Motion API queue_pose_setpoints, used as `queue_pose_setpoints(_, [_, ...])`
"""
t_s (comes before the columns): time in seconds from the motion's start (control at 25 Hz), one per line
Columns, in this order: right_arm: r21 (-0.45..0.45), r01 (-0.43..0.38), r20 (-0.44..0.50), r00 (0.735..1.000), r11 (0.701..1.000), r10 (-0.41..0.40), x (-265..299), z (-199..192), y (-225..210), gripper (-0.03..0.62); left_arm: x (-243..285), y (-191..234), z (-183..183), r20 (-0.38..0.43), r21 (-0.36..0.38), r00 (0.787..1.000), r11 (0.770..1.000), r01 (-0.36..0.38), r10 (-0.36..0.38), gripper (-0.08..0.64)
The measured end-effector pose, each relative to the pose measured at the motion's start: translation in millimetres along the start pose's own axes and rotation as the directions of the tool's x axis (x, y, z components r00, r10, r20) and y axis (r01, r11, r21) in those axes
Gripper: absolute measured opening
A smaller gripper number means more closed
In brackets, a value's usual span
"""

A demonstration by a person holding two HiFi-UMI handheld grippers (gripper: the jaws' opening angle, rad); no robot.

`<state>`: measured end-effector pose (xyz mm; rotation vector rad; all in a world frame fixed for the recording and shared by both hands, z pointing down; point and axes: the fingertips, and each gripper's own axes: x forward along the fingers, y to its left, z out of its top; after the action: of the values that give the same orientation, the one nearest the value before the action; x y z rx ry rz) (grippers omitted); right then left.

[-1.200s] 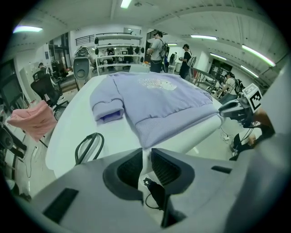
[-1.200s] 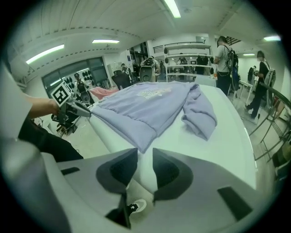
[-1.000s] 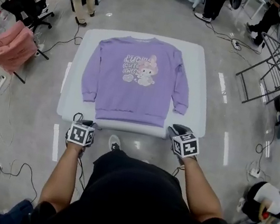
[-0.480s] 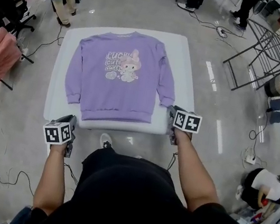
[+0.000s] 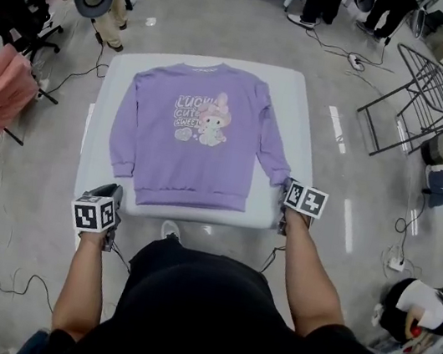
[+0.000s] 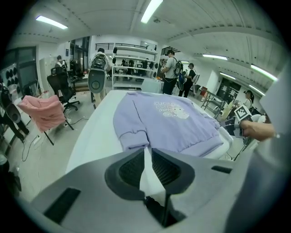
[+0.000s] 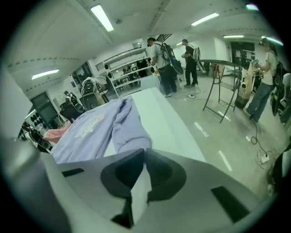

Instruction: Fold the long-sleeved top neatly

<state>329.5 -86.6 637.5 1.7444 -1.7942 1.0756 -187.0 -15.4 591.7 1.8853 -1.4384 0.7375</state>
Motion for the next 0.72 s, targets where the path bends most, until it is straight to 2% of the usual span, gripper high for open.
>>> queue_pose_setpoints(0.2, [-0.013,0.070,0.168,0.984,0.997,-0.067,-21.2,85.4,-35.5,0.023,7.3,5.5,18.8,0.016,0.006,1.000,1.000,0.008,-0.008,0.051])
queue_pose_setpoints(0.44, [-0.042,0.139,0.382,0.917,0.989,-0.112,-69.2,239.2,-57.8,0.021,10.6,5.8,36.8,0.018,0.025,1.000,1.000,0.011,-0.011,0.051])
queue_pose_setpoints(0.6, [-0.104,0.195,0.447,0.885,0.975,-0.129,-92.6,319.1,-52.5,0.020,13.2,5.2,44.2,0.023,0.031,0.999,0.999,0.024,-0.024,0.051])
queue_pose_setpoints(0.72, [-0.158,0.203,0.462,0.880,0.966,-0.109,-101.4,355.0,-34.8,0.020,13.8,8.2,47.5,0.024,0.036,0.999,0.999,0.029,-0.030,0.051])
